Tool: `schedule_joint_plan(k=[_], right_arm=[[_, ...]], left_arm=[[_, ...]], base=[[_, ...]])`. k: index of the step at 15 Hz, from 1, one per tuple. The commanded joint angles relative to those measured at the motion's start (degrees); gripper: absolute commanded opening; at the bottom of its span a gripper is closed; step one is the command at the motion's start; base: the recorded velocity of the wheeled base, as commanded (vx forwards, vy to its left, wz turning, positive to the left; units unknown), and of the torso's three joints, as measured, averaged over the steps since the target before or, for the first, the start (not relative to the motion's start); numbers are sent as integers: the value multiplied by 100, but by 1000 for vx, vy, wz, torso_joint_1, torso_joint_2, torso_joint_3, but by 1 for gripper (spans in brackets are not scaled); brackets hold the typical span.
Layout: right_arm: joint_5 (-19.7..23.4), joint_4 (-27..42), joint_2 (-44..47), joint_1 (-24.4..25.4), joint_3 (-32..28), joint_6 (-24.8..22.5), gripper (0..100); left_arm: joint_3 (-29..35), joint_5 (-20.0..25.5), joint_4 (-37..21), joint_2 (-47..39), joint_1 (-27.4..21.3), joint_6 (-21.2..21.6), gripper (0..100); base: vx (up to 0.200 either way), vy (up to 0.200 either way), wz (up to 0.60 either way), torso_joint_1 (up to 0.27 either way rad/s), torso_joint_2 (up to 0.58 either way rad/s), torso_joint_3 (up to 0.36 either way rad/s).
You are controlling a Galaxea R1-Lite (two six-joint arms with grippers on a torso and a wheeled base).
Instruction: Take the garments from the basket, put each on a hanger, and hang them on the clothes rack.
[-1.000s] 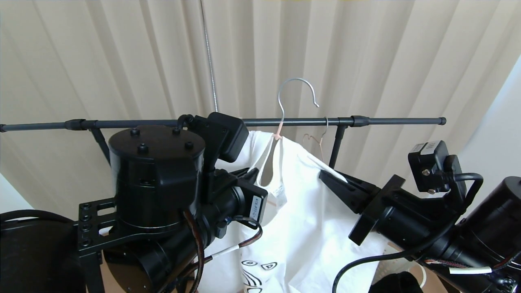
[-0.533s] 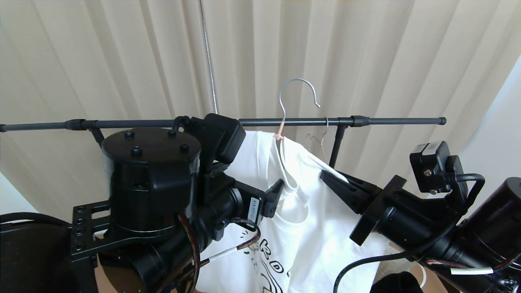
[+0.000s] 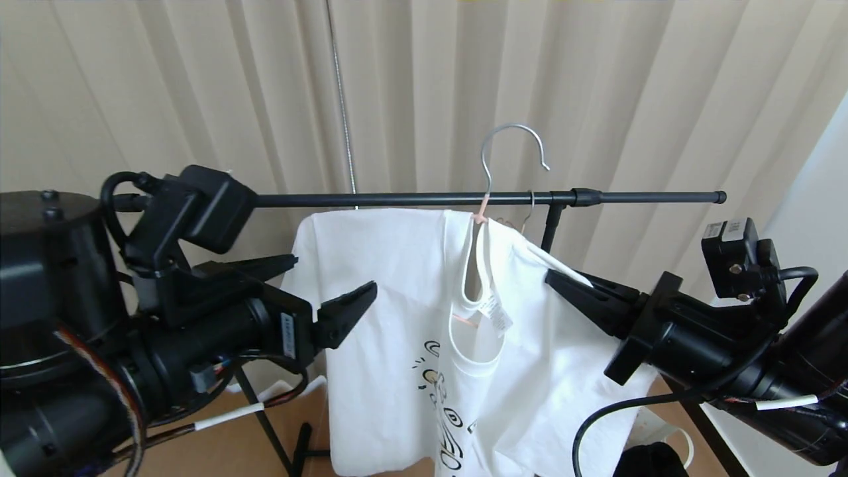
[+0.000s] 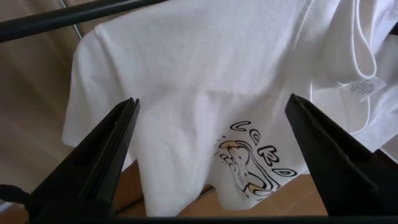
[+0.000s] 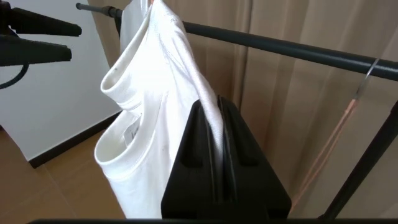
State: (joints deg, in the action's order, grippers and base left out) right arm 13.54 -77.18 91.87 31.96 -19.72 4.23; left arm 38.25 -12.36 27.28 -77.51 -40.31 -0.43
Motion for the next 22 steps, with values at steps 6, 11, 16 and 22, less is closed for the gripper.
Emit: schedule_joint_plan(k=[6, 11, 16, 22], right_arm=[[1467, -8, -117, -964, 355, 25, 0], [1731, -8, -231, -1096, 390, 131, 0], [1906, 10, -336, -1096, 426, 183, 0], [1985, 1, -327, -1166, 452, 183, 0]], left_arm=[[-354, 3521, -566, 271, 2862, -397, 100], [-424, 3811, -522, -441, 2862, -370, 100], [-248, 3794, -329, -1021, 2862, -370, 100], [-257, 3794, -65, -1232, 2862, -388, 0]], base=[[0, 0, 0, 0, 0, 0], [0, 0, 0, 0, 0, 0], [0, 0, 0, 0, 0, 0], [0, 0, 0, 0, 0, 0]])
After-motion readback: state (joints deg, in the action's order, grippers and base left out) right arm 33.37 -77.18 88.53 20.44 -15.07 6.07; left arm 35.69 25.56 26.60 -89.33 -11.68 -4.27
